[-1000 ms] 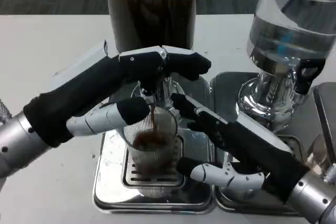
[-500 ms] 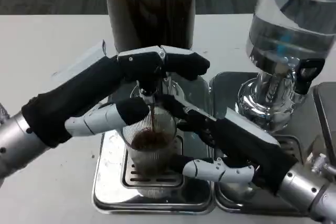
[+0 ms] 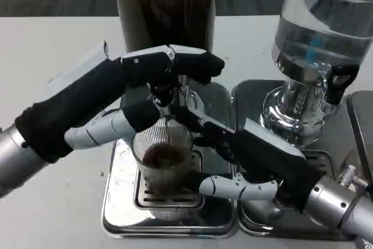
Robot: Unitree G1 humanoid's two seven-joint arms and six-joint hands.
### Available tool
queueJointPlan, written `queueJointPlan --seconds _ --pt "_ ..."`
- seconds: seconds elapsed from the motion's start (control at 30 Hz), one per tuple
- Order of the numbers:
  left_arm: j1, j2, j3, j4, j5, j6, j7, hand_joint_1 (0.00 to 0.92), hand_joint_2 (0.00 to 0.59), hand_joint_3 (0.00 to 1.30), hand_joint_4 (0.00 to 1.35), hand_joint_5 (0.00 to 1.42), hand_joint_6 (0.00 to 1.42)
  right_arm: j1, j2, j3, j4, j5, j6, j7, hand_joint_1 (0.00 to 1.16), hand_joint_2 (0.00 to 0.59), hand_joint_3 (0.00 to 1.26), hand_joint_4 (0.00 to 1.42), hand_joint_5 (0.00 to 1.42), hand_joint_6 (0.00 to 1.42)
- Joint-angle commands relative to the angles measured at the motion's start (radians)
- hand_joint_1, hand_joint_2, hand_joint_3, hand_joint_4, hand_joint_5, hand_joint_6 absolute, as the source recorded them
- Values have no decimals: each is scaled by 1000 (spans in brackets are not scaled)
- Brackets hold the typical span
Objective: Grasp the cup under the faucet to collect the drink, then remove the cup.
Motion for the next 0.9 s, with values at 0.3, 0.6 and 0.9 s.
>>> queueJointPlan --seconds 0.3,0.6,0.9 --pt "13 5 52 -13 4 2 33 0 126 335 305 315 176 -34 6 6 26 15 0 19 474 186 0 0 0 43" --pt "28 7 95 -15 -1 7 58 0 129 342 308 315 176 -59 5 3 52 27 9 42 465 182 0 0 0 36" --pt "73 9 160 -28 -7 11 91 0 135 354 318 325 176 -92 8 7 85 29 14 54 438 174 0 0 0 20"
